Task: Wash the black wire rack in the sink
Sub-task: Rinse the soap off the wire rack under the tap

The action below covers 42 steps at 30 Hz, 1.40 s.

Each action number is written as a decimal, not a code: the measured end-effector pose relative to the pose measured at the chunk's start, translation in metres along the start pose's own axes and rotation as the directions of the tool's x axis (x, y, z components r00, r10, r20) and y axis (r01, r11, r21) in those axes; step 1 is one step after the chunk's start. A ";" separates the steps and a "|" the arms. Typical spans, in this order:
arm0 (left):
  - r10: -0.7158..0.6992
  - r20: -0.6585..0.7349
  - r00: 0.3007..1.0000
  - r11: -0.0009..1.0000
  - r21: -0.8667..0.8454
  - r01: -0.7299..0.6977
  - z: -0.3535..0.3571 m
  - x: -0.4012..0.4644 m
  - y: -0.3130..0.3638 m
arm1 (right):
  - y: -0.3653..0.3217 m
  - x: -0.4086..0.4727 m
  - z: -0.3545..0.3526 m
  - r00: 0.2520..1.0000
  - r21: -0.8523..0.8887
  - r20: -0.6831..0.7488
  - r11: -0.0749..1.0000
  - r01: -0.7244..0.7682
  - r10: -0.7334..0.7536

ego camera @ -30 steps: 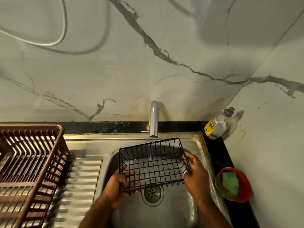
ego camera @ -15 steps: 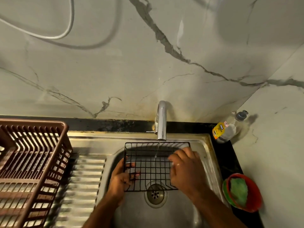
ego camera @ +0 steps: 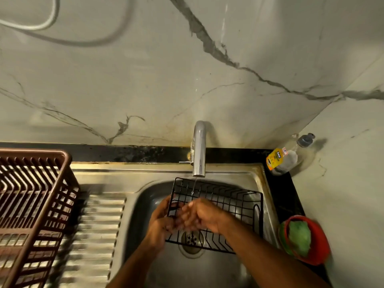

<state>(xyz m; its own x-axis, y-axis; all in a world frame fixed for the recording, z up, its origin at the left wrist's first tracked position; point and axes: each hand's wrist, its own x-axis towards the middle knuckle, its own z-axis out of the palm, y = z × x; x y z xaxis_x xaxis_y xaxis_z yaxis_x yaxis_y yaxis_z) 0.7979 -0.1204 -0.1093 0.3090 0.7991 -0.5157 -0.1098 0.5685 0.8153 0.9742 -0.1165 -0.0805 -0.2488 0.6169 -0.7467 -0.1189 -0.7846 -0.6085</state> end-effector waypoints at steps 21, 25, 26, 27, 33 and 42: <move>0.073 -0.084 0.994 0.990 -0.112 -0.082 -0.025 0.008 0.011 | -0.001 -0.005 -0.009 0.970 -0.078 -0.133 0.974 -0.215 0.203; 0.094 -0.082 0.992 0.986 -0.129 -0.104 -0.021 0.002 0.012 | -0.025 0.001 -0.020 0.893 0.176 -0.448 0.976 0.126 -0.035; 0.106 -0.075 0.992 0.983 -0.141 -0.115 -0.019 0.000 0.013 | -0.030 0.004 -0.021 0.847 0.318 -0.530 0.915 0.247 -0.045; 0.111 -0.074 0.991 0.983 -0.137 -0.120 -0.018 0.000 0.012 | -0.031 0.006 -0.020 0.804 0.399 -0.594 0.857 0.326 -0.029; 0.117 -0.118 0.986 0.984 -0.121 -0.131 -0.021 0.001 0.004 | -0.006 0.002 0.000 0.291 -0.240 -0.905 0.938 0.251 -0.310; 0.097 -0.050 0.994 0.994 -0.042 -0.099 -0.002 -0.002 0.009 | 0.007 0.015 0.071 0.831 -0.704 -0.411 0.710 -0.030 -0.373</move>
<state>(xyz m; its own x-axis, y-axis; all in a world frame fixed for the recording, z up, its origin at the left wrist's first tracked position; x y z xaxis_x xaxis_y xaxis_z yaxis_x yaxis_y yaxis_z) 0.7944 -0.1168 -0.1016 0.2497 0.8590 -0.4470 -0.1789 0.4946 0.8505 0.9015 -0.1173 -0.0765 0.2330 0.8316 -0.5041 0.5996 -0.5310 -0.5988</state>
